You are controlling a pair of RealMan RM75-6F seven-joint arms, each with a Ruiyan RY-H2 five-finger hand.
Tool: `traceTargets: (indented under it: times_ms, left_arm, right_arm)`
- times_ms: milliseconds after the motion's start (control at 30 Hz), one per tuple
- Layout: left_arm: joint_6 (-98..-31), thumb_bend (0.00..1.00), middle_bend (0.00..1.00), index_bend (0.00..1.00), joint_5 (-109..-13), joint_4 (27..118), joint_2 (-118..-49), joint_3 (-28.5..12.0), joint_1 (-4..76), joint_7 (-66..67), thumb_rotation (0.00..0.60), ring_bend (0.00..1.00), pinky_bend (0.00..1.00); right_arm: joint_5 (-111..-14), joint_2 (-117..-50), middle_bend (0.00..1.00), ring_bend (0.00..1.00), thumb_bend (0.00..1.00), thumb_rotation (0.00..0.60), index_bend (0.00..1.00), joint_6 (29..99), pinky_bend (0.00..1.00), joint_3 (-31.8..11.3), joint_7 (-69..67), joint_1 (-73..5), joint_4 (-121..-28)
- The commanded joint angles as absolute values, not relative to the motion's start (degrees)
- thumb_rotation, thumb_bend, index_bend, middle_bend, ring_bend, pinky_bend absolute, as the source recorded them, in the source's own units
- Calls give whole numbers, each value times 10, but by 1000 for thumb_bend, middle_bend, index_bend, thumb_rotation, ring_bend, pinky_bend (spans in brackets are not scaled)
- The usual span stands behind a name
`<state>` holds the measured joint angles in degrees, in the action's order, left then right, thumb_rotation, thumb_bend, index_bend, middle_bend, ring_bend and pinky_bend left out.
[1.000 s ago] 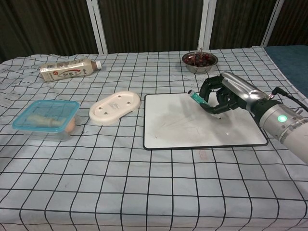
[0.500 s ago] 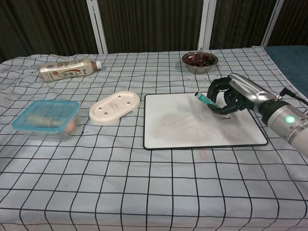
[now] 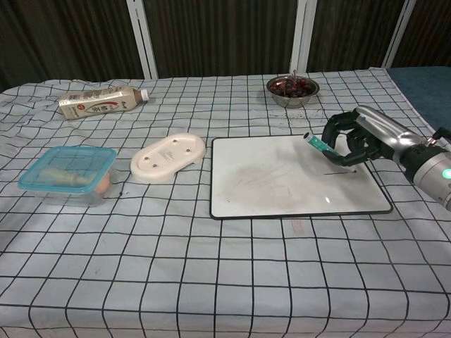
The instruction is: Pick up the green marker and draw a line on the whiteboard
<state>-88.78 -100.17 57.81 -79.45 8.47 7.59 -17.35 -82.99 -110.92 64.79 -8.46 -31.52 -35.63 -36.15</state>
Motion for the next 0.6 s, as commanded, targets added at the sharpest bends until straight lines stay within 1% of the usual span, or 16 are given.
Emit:
traceTargets:
  times_ms: [33, 100, 167, 233, 433, 600]
  left_arm:
    - [-888, 351, 0, 0, -1002, 578, -795, 85, 76, -174, 600, 0, 0]
    - [-890, 350, 0, 0, -1002, 579, -794, 84, 76, -173, 600, 0, 0]
    - [-893, 350, 0, 0, -1001, 580, -793, 83, 75, -174, 600, 0, 0]
    - [-893, 350, 0, 0, -1001, 580, -792, 83, 74, -174, 600, 0, 0]
    - [-897, 350, 0, 0, -999, 580, -790, 83, 72, -175, 600, 0, 0]
    - [-900, 350, 0, 0, -998, 579, -788, 82, 69, -177, 600, 0, 0]
  right_arm:
    - [-832, -1108, 773, 757, 397, 600, 1000, 651, 732, -84, -320, -356, -364]
    - [-838, -1103, 773, 758, 398, 600, 1000, 664, 732, -82, -324, -355, -372]
    - [-855, -1094, 773, 758, 399, 600, 1000, 694, 732, -79, -328, -355, -398]
    - [-863, -1086, 773, 758, 398, 600, 1000, 706, 732, -75, -320, -354, -424]
    - [-867, -1092, 773, 758, 398, 600, 1000, 699, 732, -70, -282, -359, -463]
    - [-866, -1109, 773, 758, 398, 600, 1000, 692, 732, -67, -269, -359, -455]
